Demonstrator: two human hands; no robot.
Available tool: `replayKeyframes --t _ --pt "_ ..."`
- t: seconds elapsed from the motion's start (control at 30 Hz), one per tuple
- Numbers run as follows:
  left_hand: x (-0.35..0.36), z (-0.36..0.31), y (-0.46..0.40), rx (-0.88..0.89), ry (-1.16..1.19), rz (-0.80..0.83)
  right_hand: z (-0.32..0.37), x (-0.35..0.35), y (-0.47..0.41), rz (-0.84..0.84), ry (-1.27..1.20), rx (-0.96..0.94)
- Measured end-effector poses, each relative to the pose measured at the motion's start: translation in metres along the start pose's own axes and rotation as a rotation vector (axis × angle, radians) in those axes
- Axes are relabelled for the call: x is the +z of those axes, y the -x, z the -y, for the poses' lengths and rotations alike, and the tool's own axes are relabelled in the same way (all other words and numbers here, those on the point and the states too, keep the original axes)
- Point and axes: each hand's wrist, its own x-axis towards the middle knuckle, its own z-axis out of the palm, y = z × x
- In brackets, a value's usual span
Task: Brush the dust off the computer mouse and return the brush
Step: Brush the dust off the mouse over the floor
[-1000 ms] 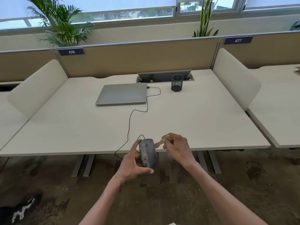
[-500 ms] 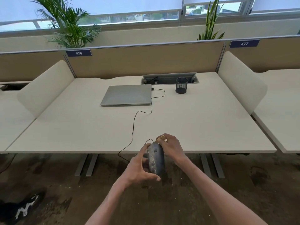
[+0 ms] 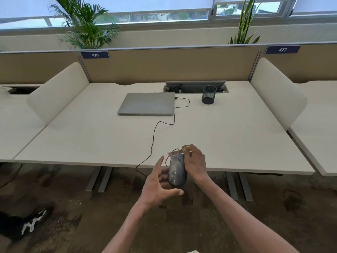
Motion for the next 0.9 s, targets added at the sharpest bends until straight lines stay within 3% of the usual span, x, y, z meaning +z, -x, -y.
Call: replayKeyframes --t 0.2,0.4,0.9 --pt "0.037 0.006 0.019 0.049 0.045 -0.353 0.0 0.007 0.003 -0.14 -0.02 0.051" --pt "0.049 0.002 0.015 0.066 0.055 -0.55 0.003 0.01 0.01 -0.22 -0.055 0.127" --pt "0.04 0.011 0.019 0.02 -0.02 -0.613 -0.008 0.0 0.028 -0.215 -0.071 0.183"
